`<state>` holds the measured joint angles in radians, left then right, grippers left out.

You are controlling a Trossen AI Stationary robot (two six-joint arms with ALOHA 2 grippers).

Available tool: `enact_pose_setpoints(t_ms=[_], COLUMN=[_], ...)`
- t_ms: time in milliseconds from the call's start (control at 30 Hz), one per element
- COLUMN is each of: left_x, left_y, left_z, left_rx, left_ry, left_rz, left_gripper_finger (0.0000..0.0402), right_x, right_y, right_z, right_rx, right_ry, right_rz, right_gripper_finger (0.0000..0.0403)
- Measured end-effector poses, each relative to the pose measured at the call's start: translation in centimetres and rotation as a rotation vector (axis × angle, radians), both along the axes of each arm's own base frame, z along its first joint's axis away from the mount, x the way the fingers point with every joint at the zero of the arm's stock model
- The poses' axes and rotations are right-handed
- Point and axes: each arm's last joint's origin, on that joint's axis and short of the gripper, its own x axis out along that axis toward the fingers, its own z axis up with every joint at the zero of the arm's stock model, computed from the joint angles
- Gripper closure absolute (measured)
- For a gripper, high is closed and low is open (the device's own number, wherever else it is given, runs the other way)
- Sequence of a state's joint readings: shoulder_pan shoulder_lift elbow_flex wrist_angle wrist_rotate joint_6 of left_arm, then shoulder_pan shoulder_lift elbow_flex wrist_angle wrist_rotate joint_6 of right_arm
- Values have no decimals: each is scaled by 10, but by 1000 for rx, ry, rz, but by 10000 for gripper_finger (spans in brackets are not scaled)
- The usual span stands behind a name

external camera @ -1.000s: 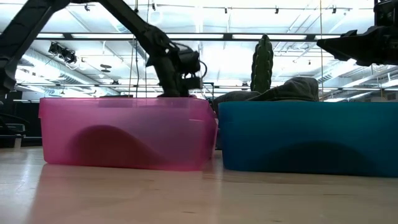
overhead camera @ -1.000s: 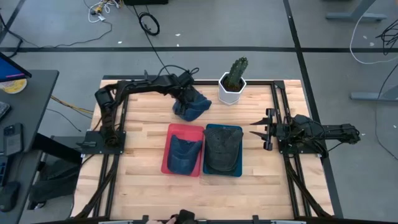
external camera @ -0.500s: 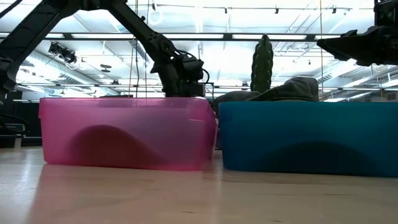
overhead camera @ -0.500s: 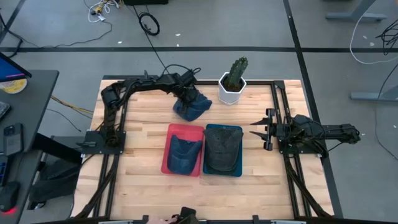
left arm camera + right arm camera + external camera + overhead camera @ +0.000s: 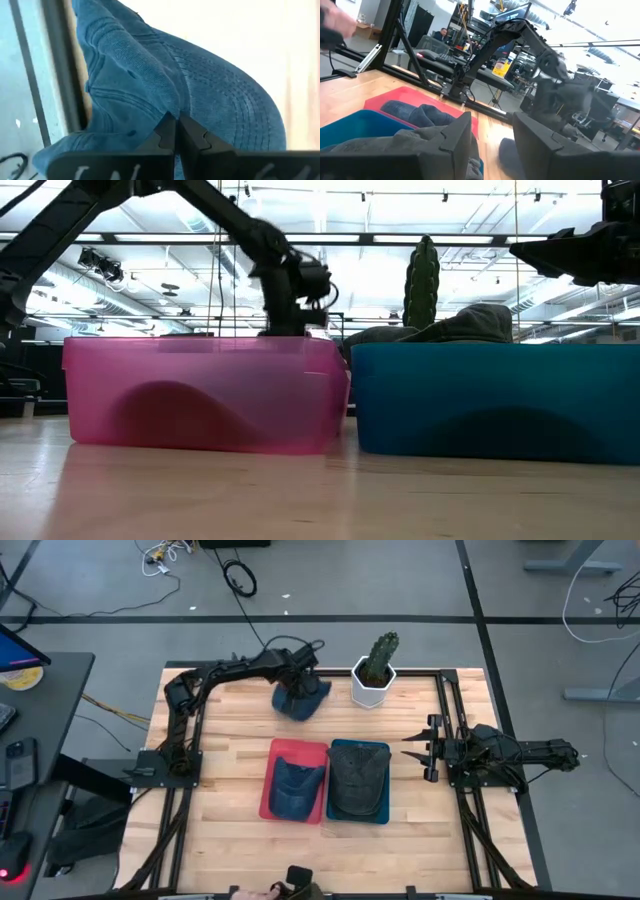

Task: Pick & Place hat
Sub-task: Put the blue cap into the pink bin

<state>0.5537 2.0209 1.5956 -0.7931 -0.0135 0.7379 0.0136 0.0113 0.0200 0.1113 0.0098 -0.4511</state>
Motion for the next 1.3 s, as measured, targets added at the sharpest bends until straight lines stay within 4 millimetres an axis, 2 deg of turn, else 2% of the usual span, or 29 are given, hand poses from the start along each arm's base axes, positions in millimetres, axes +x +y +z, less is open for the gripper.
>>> enact_pose_setpoints(t_ms=[167,333,467,600,767,967,1167,1300], left_x=[12,24,32,32,21,10,8,6], left_y=[-4,-30,-67,-109,-170,-238,-293,-318], left_z=[46,89,114,137,162,176,167,152], left_rx=[-11,5,-35,-37,-9,-62,-61,-1], left_ry=[-58,-91,-96,-122,-150,-232,-238,-225], left_rz=[80,152,174,314,307,378,385,368], left_gripper_finger=[398,398,399,399,399,399,399,399], right_x=[0,0,0,0,0,0,0,0], right_y=[0,0,0,0,0,0,0,0], right_z=[0,0,0,0,0,0,0,0], right_rx=[0,0,0,0,0,0,0,0], right_ry=[0,0,0,0,0,0,-2,-4], right_rz=[0,0,0,0,0,0,0,0], right_gripper_finger=[254,254,254,254,254,254,254,254])
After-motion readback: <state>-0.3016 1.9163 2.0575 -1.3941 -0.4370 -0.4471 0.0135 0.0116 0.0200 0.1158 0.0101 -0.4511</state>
